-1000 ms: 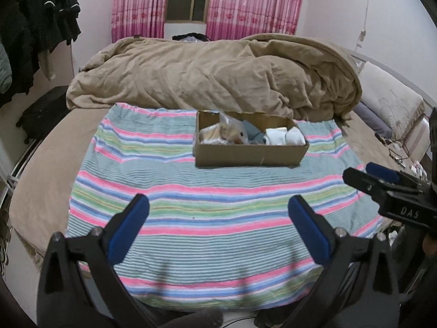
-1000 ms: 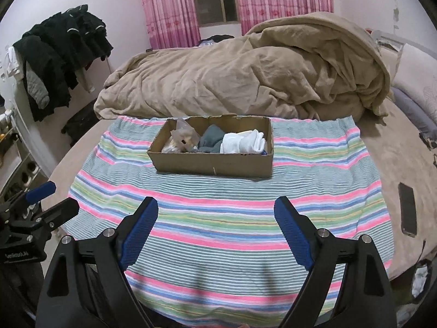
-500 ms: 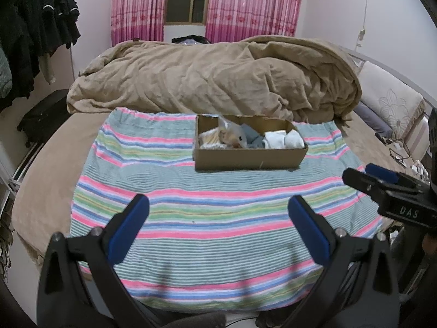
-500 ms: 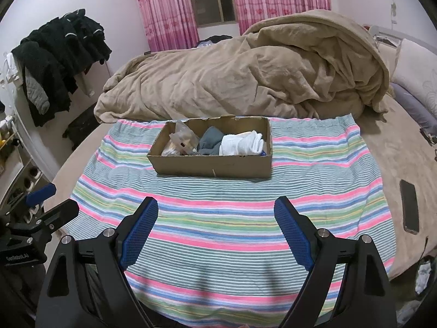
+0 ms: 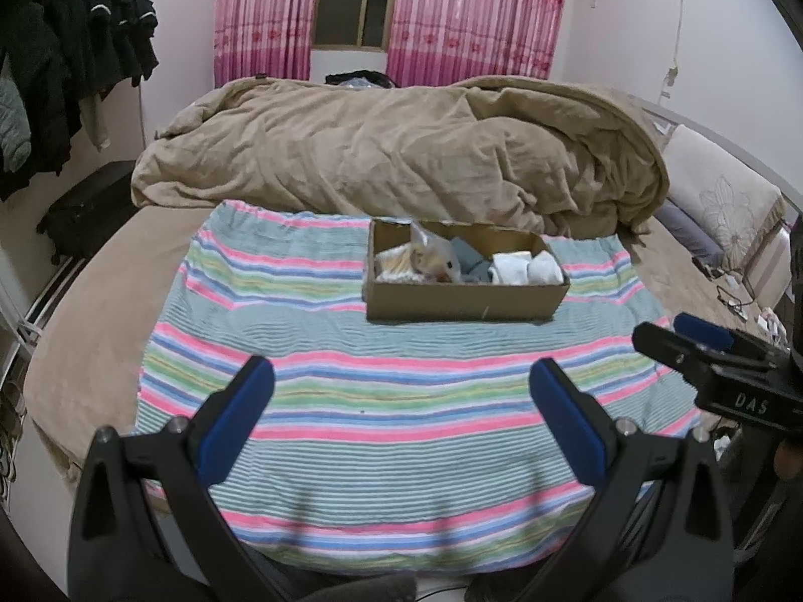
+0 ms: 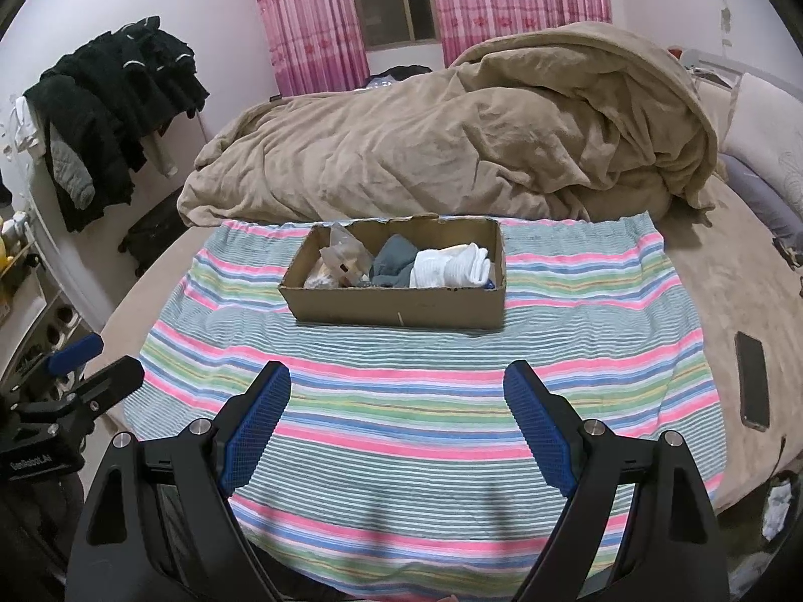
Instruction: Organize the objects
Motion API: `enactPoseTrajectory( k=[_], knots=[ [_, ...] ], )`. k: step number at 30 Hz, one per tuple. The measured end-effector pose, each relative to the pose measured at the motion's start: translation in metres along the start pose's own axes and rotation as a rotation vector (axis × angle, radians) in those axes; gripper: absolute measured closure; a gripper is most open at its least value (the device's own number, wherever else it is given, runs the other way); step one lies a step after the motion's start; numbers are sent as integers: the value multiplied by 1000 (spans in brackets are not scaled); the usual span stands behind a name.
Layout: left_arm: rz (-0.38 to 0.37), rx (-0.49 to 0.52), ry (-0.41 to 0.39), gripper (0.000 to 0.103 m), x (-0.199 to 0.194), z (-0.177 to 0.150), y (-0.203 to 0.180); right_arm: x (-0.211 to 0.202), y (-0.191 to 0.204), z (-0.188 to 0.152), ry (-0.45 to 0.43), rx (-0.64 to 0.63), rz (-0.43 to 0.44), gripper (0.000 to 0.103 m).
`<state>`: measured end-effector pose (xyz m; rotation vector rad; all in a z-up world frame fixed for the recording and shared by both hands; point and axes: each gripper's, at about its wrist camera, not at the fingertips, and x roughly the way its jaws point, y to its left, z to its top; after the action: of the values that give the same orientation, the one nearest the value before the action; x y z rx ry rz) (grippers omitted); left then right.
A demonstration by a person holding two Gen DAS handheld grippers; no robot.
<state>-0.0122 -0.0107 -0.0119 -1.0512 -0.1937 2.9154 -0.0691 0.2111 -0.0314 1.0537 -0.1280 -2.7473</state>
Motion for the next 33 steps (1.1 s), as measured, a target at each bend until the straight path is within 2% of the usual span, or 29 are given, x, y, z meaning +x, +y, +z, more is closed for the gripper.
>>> enactPoseTrajectory(
  k=[33],
  knots=[
    [-12, 3, 54, 1, 29, 0, -9, 18, -16, -3, 23, 20, -2, 14]
  ],
)
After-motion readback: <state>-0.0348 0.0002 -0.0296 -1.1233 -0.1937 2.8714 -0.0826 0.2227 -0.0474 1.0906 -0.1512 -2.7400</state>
